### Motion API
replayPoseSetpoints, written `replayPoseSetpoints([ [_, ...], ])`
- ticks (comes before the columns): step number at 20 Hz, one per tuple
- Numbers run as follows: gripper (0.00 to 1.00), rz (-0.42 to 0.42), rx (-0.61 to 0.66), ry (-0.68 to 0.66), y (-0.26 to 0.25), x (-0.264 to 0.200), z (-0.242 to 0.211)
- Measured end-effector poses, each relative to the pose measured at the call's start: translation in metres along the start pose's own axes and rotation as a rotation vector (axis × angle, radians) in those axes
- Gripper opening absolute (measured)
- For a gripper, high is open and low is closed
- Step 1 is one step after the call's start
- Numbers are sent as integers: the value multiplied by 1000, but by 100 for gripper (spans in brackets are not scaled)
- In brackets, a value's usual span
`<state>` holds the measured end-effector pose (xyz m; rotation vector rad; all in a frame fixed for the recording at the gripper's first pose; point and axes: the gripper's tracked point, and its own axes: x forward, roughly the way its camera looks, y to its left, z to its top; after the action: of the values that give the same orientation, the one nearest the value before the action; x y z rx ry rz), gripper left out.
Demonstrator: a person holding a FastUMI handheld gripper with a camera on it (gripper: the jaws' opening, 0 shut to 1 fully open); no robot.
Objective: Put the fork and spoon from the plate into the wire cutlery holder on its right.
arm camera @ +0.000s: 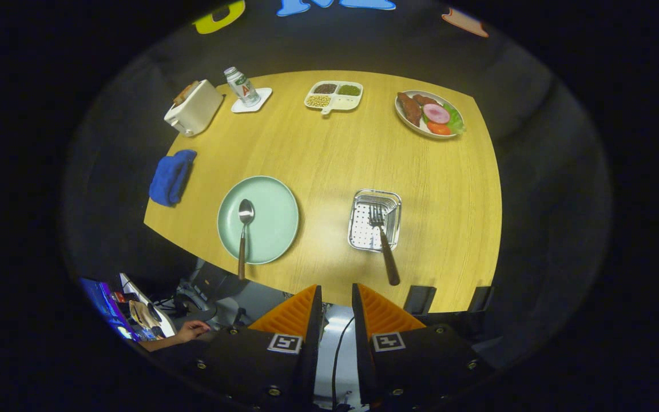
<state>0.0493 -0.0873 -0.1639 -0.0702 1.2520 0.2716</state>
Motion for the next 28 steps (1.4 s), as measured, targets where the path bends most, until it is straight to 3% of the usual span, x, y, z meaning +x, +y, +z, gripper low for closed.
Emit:
replayPoseSetpoints([
  [2,30,27,-16,-25,24,1,-3],
  [3,36,34,-32,-25,36,0,-7],
  [4,54,46,-56,-20,48,1,-11],
  [15,54,128,-161,11,152,38,-30],
  [20,53,129,-162,39,168,61,-29],
  [22,54,90,-170,75,163,82,-34],
  [28,54,96,-93,144,175,137,-46],
])
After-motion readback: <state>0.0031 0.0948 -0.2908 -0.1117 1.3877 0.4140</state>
